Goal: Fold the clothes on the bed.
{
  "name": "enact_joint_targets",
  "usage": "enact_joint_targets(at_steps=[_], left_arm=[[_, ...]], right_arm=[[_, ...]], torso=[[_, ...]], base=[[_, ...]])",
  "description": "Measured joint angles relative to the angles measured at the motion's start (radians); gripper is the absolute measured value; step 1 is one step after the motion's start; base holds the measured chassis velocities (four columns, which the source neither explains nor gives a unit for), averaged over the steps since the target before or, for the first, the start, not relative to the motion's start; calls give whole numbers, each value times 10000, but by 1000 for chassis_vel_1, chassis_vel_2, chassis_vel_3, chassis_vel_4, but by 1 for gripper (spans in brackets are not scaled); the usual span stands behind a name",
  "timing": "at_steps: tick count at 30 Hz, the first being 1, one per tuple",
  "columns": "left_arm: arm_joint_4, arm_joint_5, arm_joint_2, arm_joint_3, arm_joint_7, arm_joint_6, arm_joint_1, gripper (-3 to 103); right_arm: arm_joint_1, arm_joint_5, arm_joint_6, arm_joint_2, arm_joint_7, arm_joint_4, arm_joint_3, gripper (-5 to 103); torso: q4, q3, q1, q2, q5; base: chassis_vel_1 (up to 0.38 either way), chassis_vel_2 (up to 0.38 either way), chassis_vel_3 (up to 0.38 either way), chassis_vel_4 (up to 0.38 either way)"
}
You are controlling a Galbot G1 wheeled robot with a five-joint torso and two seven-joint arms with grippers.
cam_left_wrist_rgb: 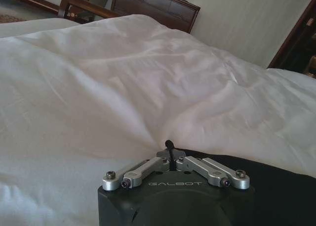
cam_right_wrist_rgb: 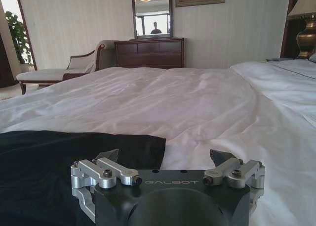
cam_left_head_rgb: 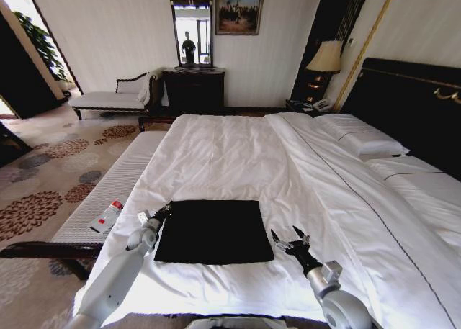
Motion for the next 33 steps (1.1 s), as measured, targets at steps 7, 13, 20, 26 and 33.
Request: enact_joint_targets(at_steps=[7,13,20,26,33], left_arm=[[-404,337,97,-2,-161,-279,82,1],[-987,646,347,164,-434,-482,265,1],[-1411,445,563,280,-886,-453,338,1],[-1483,304,698,473,-1447,-578,260,1],[-1713,207,814,573,-1714,-604,271,1]], right_arm=[[879,1994,-958,-360,400,191,4,100],[3499,5216,-2230,-791,527,-954,-907,100],[5813,7176,-2886,-330,170,-2769,-1999,100],[7263,7482,-3025,290,-318,-4938,-2790,100],[7901,7258,-2964,792,-584,-6424,-3206,100]], torso=[[0,0,0,0,-1],[4,1,1,-1,0],[1,1,1,0,0],[-2,1,1,1,-2],[1,0,0,0,0]], base=[[0,0,0,0],[0,0,0,0],[0,0,0,0],[0,0,0,0],[0,0,0,0]])
